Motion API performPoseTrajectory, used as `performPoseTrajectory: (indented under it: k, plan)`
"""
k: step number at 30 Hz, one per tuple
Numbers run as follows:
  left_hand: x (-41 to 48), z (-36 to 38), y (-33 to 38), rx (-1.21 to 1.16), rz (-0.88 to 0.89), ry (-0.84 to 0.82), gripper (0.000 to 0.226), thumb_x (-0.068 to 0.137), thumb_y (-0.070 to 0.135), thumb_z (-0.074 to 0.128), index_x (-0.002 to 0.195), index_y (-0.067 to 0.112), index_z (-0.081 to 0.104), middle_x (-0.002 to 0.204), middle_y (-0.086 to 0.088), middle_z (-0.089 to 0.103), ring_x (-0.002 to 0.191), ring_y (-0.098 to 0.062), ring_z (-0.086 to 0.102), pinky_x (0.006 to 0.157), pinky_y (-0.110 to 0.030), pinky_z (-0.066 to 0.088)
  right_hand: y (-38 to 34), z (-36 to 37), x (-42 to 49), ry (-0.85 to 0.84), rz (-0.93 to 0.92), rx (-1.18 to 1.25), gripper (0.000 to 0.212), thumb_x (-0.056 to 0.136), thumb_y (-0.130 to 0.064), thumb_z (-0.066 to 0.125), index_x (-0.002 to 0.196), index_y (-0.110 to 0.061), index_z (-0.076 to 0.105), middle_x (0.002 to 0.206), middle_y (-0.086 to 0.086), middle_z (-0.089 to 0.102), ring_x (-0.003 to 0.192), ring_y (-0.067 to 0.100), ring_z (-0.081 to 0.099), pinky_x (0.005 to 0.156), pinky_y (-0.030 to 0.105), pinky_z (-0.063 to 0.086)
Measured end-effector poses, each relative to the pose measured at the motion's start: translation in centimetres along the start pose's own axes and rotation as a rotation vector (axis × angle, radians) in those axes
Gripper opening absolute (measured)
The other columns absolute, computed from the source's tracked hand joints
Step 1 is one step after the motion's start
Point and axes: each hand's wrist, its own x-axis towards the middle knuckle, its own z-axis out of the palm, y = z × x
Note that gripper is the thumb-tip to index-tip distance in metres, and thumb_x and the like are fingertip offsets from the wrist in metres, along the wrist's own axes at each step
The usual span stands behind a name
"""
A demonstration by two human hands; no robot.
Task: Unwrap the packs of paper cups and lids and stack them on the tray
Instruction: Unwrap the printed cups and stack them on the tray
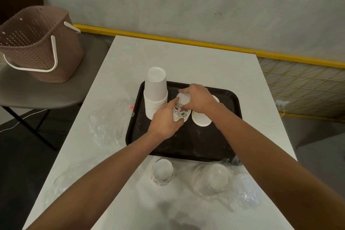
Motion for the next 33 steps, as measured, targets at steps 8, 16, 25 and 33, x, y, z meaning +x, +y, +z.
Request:
performPoseTrajectory:
  k: [8,16,25,33]
  plan:
    - [-1.7,-2.5,-0.3,0.008,0.009,0.055,0.058,0.085,0.019,0.067,0.139,0.017,0.046,0.134,-0.003,0.056,0.115,-0.021,0.059,0.092,-0.03,0.048,-0.3,-0.4,-2.2,0.154,0.008,0.045,0.073,0.079,-0.039,0.071,0.142,-0.021,0.038,0.14,0.007,0.044,0.13,0.024,0.04,0.104,0.039,0.037]
    - [-4.9,-4.9,-1.5,0.017,-0.024,0.095,0.05,0.083,0.027,0.069,0.13,0.019,0.052,0.123,-0.002,0.062,0.101,-0.018,0.063,0.088,-0.028,0.048,-4.2,-0.5,-6.5,0.261,-0.056,0.134,0.048,0.083,-0.033,0.067,0.128,-0.019,0.054,0.121,0.006,0.056,0.111,0.02,0.053,0.093,0.033,0.041]
    - [-10.2,-6.8,-3.3,-0.014,-0.032,0.049,0.052,0.085,0.024,0.068,0.132,0.017,0.048,0.123,-0.006,0.061,0.103,-0.021,0.061,0.088,-0.029,0.047,-8.7,3.3,-12.7,-0.001,-0.049,0.135,0.055,0.083,-0.032,0.069,0.132,-0.017,0.051,0.132,0.005,0.054,0.119,0.021,0.052,0.093,0.023,0.04]
    - [-13.0,-7.5,-3.8,-0.043,-0.051,0.01,0.054,0.085,0.021,0.068,0.134,0.016,0.047,0.127,-0.006,0.058,0.106,-0.023,0.06,0.092,-0.032,0.049,-10.3,8.7,-14.7,-0.203,0.039,-0.012,0.071,0.075,-0.029,0.077,0.137,-0.021,0.044,0.131,0.008,0.046,0.124,0.026,0.045,0.096,0.033,0.04]
